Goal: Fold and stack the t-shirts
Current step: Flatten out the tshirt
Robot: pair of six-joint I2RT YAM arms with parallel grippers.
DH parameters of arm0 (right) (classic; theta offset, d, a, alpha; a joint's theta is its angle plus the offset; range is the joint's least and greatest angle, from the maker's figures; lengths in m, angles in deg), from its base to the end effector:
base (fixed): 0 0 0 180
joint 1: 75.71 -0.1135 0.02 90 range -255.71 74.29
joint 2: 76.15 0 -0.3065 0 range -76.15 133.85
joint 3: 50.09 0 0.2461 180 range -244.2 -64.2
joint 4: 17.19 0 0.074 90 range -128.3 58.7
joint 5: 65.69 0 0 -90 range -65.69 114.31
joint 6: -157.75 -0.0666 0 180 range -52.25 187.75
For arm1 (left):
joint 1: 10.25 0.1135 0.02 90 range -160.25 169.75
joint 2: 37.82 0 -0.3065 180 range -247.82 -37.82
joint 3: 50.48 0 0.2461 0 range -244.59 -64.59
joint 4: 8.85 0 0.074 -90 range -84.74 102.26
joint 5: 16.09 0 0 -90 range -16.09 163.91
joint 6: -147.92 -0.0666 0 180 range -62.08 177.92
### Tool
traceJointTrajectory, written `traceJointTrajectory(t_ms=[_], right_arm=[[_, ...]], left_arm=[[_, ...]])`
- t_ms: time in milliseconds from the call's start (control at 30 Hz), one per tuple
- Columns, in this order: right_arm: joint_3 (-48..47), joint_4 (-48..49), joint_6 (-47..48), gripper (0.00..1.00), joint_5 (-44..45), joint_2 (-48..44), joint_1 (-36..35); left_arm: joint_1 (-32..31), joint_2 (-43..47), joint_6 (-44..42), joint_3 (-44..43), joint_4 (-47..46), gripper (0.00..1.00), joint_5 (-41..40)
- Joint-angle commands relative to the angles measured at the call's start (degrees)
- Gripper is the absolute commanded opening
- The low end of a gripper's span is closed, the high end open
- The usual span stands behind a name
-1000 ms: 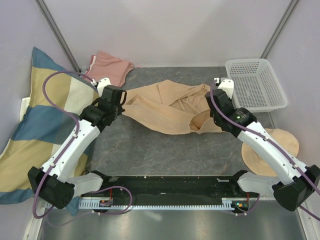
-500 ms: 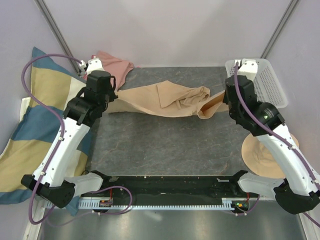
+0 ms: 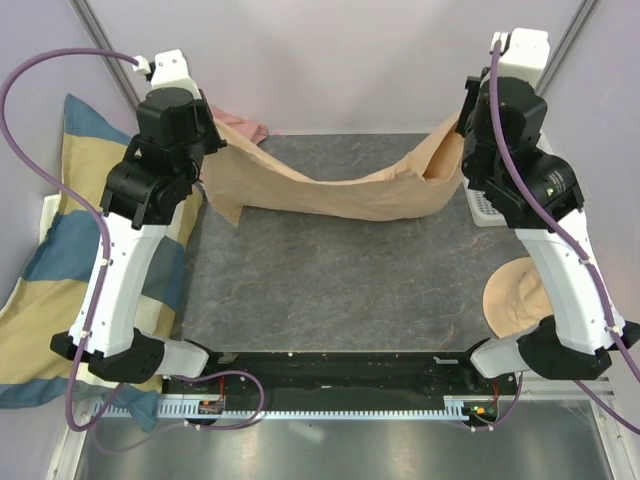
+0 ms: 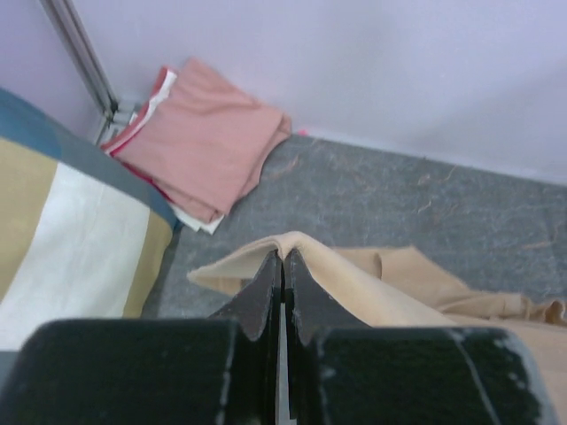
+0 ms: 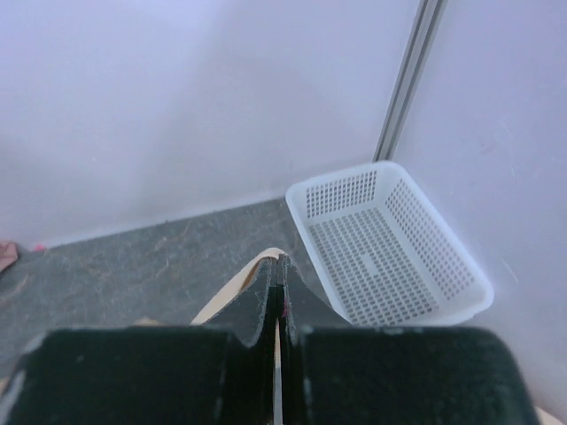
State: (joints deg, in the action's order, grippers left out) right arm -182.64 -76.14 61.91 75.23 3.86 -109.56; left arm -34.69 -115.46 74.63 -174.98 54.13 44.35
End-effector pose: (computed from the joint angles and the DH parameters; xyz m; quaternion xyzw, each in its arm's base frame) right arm 0.2213 0.0862 0.5978 0.1151 0.7225 -0.0972 0.6748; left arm 0.2407 -0.0733 0.5558 -0.1009 0.7814 -0.0133 0.6157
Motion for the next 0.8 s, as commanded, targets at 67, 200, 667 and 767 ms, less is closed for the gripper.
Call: traceJointTrajectory(t_ms=[67, 200, 667, 767], right_arm=[[-13.4, 5.6, 7.2, 0.0, 3.4, 2.0, 0.4], [-9.4, 6.2, 6.6, 0.0, 2.7, -1.5, 0.3], [-5.1, -6.2, -1.9, 0.0, -5.8, -15.2, 0.4], [-11.6, -9.7, -2.1, 0.0, -6.4, -15.0, 0.4]], left_arm=[[0.3, -0.7, -7.7, -11.7, -1.1, 0.02, -1.0], [0.3, 3.4, -7.4, -9.7, -1.1, 0.02, -0.4], [0.2, 21.8, -0.2, 6.0, 5.4, 0.02, 10.0], [0.3, 22.4, 1.3, 0.2, 9.2, 0.02, 11.0]])
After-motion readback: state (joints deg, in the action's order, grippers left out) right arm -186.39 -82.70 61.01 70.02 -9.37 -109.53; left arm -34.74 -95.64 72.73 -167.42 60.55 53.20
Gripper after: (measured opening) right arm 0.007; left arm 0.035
